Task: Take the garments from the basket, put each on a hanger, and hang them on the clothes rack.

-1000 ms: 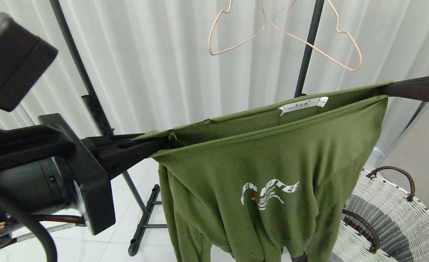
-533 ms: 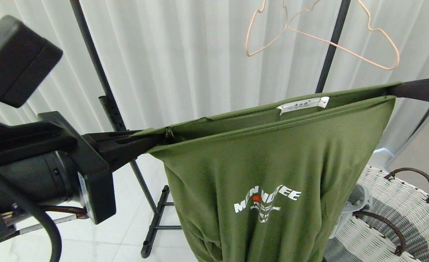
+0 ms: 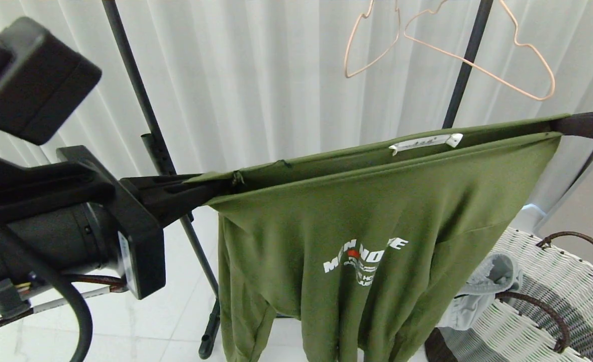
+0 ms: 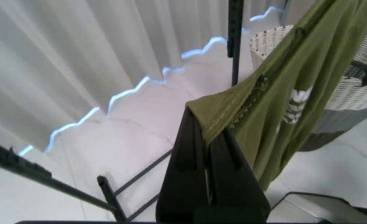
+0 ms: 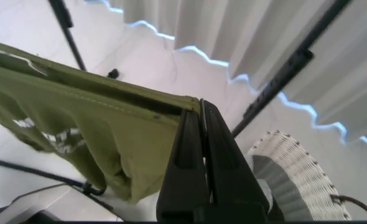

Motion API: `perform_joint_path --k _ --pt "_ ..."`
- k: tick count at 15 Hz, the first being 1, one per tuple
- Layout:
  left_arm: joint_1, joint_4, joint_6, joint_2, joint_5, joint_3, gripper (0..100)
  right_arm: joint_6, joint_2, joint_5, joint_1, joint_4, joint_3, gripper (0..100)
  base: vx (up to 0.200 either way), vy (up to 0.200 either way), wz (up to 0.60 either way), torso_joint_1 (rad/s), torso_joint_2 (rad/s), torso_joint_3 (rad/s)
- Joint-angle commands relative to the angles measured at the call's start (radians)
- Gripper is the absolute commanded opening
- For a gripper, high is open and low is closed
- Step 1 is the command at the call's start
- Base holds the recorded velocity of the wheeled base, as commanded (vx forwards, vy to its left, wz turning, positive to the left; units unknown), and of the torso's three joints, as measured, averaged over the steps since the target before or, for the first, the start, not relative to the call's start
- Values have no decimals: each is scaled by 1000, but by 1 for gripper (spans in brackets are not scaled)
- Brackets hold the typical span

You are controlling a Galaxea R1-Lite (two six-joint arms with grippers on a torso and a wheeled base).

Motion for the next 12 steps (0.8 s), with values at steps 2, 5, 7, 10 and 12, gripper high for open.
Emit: perform_joint_path --k 2,5,7,10,12 --pt "1 5 1 91 68 -132 0 2 -43 -4 -26 -21 14 0 0 0 0 0 0 0" --pt "1 105 -2 140 134 -295 0 -18 -36 4 1 -261 126 0 0 0 0 0 0 0" --pt "0 139 -9 131 137 -312 0 -52 -42 1 12 -335 182 0 0 0 0 0 0 0" --pt "-27 129 -23 139 204 -321 0 -61 -119 -1 9 -194 140 0 0 0 0 0 0 0" --pt "-45 103 -72 162 253 -336 0 -60 -195 28 18 13 91 0 0 0 0 0 0 0"
